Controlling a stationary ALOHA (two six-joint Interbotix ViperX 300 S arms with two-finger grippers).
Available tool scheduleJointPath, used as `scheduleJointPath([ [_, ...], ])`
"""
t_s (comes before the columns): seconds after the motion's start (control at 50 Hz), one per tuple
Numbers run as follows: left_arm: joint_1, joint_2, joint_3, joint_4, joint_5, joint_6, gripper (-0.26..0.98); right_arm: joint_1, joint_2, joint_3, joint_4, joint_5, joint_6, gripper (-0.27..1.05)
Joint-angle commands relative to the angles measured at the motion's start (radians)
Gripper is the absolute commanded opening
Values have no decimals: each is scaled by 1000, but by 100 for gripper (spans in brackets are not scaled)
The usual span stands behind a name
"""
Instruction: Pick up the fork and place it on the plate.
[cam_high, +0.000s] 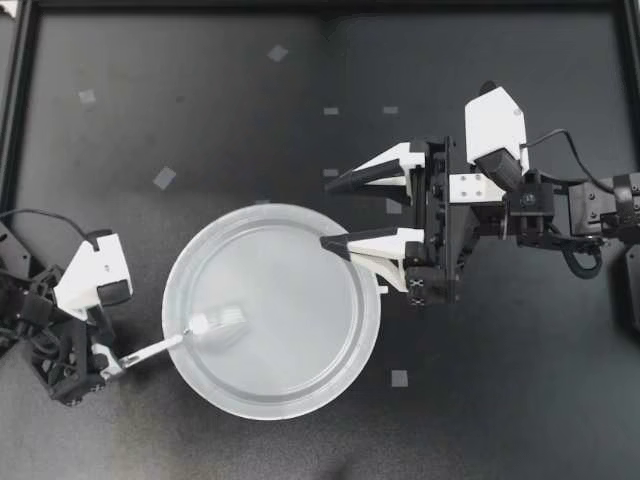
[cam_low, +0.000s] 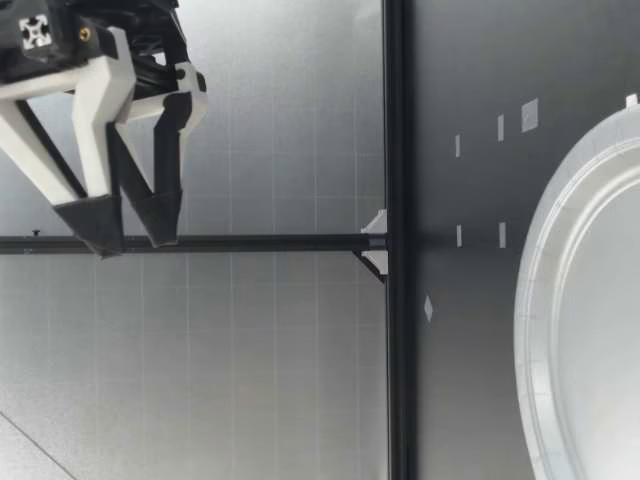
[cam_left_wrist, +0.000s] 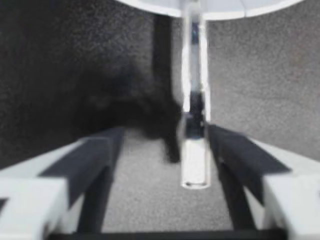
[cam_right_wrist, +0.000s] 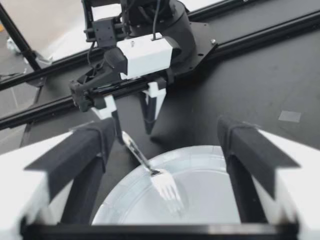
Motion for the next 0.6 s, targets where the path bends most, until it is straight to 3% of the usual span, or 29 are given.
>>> scheduleJointPath([
  [0.0,-2,3,-15,-2,0,0,66,-5,-18,-15,2,-11,3,81],
  [0.58,-3,26,-25,-2,0,-3,66,-6,-23,-15,2,-11,2,81],
])
